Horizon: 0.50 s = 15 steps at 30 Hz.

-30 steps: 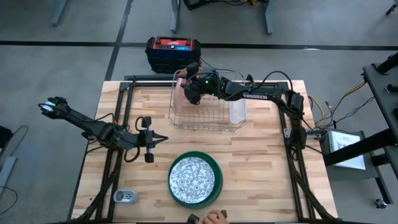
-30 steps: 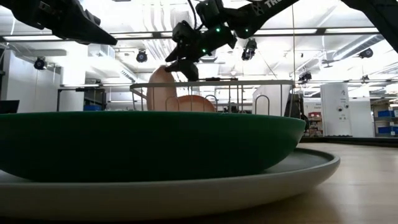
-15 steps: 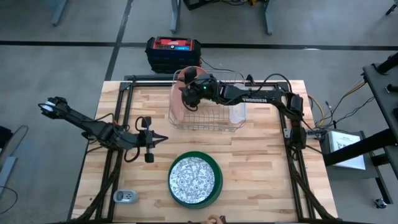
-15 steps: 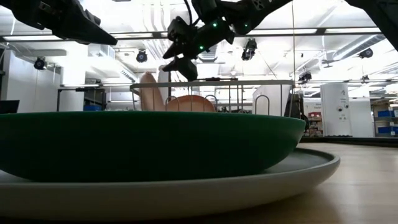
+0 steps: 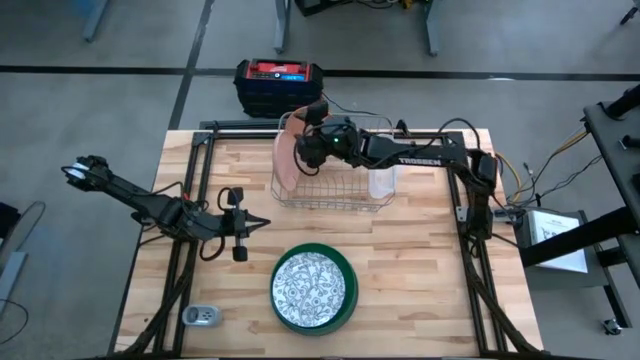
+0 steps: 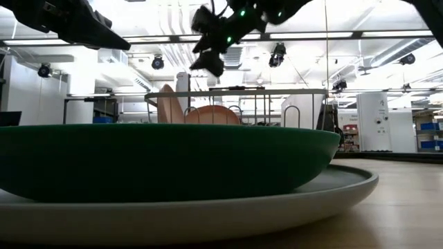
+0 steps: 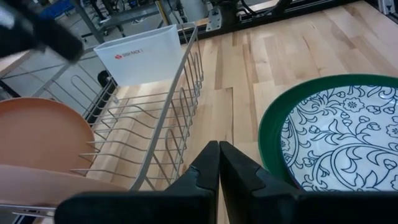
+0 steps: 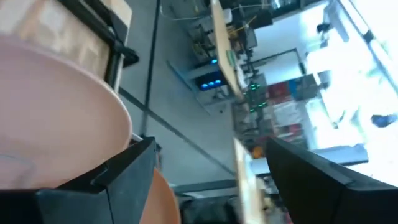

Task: Sort dishes
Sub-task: Put the blue patterned plate in the dish rack

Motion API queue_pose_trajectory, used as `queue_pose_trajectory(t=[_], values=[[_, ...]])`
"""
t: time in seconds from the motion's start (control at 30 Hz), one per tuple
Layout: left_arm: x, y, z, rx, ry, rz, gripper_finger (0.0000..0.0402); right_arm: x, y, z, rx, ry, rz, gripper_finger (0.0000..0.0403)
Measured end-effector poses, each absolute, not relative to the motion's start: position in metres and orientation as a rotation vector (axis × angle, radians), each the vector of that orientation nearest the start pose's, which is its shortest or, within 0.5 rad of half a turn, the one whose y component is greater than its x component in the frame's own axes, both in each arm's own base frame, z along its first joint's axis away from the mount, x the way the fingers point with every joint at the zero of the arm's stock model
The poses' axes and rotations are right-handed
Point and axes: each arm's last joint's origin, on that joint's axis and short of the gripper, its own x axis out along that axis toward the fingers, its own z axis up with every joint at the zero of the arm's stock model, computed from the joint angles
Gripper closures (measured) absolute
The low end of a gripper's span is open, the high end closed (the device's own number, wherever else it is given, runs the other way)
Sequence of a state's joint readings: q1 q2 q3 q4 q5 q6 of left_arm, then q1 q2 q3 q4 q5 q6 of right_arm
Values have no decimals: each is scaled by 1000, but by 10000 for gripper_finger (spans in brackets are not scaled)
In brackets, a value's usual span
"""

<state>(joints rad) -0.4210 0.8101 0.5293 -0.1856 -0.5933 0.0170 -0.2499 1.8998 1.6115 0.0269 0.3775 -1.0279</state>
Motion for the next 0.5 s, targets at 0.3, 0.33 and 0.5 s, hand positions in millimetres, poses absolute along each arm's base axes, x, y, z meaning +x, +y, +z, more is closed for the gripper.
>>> queue_pose_trajectory(t=[0.3, 0.33, 0.5], values=[[155, -59, 236, 115, 522, -58, 401, 387, -98, 355, -353, 514, -438, 137], [155, -61, 236, 88, 529, -107, 401, 383, -96, 358, -265, 507, -414, 139], [158, -69, 231, -18, 581, -249, 401, 372, -71, 351, 69, 580, -246, 151]])
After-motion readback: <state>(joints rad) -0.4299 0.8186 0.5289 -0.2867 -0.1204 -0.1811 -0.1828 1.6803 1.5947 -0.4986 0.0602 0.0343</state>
